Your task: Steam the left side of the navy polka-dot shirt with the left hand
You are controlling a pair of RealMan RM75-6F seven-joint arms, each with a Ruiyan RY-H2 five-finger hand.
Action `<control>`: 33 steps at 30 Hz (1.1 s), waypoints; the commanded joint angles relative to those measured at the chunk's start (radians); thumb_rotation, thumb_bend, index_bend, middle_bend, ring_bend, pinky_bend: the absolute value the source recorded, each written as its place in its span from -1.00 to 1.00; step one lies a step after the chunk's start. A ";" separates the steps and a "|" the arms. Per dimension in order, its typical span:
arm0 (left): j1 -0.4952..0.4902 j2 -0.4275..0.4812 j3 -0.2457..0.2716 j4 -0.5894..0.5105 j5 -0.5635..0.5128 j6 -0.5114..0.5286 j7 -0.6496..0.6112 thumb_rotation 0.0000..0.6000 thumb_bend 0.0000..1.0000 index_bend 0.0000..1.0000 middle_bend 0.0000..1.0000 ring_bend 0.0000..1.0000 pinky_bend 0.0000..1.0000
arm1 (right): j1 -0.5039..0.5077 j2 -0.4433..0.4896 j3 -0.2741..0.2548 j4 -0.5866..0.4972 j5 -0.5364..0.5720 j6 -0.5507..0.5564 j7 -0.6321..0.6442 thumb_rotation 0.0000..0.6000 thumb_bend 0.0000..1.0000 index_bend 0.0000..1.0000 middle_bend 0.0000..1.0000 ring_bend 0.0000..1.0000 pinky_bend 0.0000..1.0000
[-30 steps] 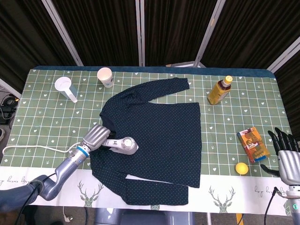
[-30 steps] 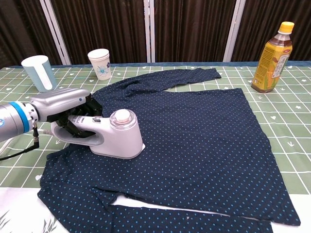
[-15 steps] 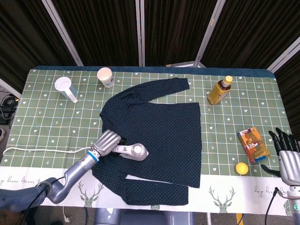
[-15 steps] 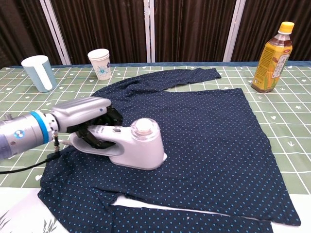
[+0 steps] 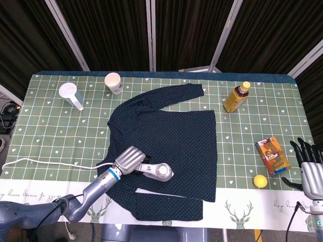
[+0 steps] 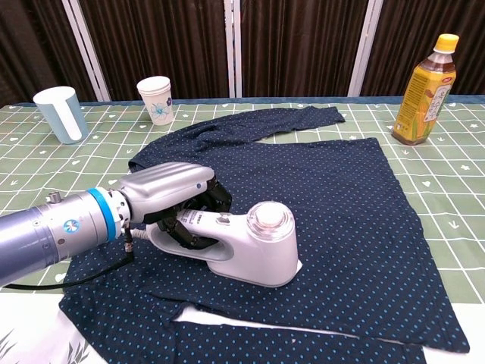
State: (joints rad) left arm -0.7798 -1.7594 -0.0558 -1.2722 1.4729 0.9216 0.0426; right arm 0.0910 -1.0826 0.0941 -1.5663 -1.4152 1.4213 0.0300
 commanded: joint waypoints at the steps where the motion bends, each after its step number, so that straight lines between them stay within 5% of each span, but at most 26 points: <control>1: 0.001 0.000 0.001 0.005 -0.006 -0.005 0.004 1.00 0.44 0.85 0.69 0.61 0.94 | 0.000 0.000 0.000 0.001 0.001 -0.001 0.000 1.00 -1.00 -1.00 -1.00 -1.00 -1.00; 33: 0.042 0.159 0.041 0.066 0.025 0.022 -0.077 1.00 0.44 0.85 0.69 0.61 0.94 | 0.003 -0.004 -0.002 -0.007 -0.002 -0.002 -0.020 1.00 -1.00 -1.00 -1.00 -1.00 -1.00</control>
State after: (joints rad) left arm -0.7379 -1.5983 -0.0152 -1.2046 1.4979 0.9453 -0.0338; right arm 0.0940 -1.0867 0.0924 -1.5731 -1.4170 1.4193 0.0104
